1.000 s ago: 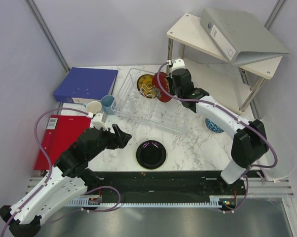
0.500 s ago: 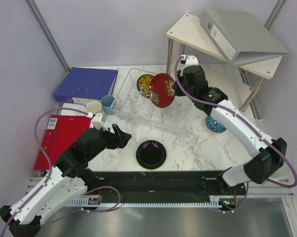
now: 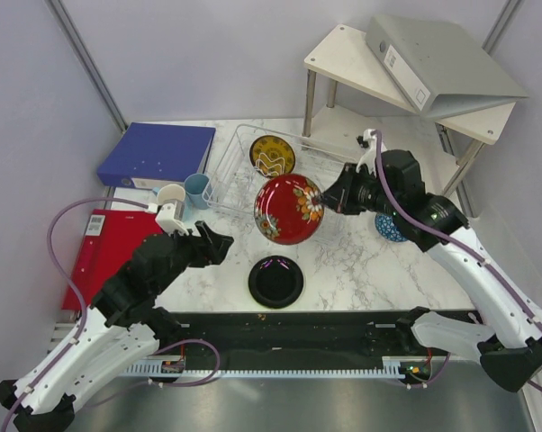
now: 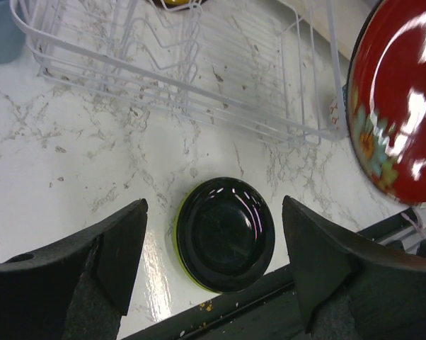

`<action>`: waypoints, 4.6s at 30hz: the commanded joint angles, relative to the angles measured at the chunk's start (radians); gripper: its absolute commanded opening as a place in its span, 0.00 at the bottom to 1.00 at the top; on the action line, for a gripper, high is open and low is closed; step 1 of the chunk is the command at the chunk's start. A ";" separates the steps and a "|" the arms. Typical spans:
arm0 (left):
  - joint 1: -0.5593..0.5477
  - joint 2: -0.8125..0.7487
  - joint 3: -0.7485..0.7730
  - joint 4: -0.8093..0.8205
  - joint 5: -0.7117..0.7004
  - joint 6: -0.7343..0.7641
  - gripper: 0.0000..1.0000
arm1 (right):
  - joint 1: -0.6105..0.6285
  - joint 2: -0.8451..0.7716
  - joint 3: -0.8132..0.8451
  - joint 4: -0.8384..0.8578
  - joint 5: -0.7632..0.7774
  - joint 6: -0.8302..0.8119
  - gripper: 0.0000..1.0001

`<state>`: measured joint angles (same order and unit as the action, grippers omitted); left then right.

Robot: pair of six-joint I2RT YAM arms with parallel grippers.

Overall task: Unload the mixed dishes from the dish rack
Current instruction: Place the plate at the center of the board, then pick up the plate from the dish rack.

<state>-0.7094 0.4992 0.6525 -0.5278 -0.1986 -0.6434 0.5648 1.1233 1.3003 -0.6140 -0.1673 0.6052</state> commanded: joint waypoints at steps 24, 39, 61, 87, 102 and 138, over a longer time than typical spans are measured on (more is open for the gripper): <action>-0.001 -0.014 0.018 0.012 -0.073 -0.039 0.83 | 0.023 0.015 -0.605 0.439 -0.322 0.159 0.00; -0.001 -0.011 -0.004 0.011 -0.065 -0.044 0.83 | 0.040 0.179 -0.687 0.652 -0.367 0.156 0.00; -0.001 -0.004 -0.017 0.011 -0.062 -0.055 0.83 | 0.044 0.240 -0.769 0.675 -0.333 0.108 0.00; -0.001 0.002 -0.027 0.017 -0.061 -0.058 0.83 | 0.044 0.264 -0.788 0.616 -0.287 0.059 0.22; -0.001 0.009 -0.027 0.017 -0.059 -0.056 0.83 | 0.044 0.199 -0.750 0.376 -0.114 -0.038 0.45; 0.001 0.033 -0.001 0.042 -0.022 -0.036 0.83 | 0.053 0.464 0.034 0.336 0.552 -0.412 0.48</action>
<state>-0.7094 0.5213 0.6247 -0.5282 -0.2325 -0.6739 0.6193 1.4147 1.3087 -0.4187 0.1837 0.3218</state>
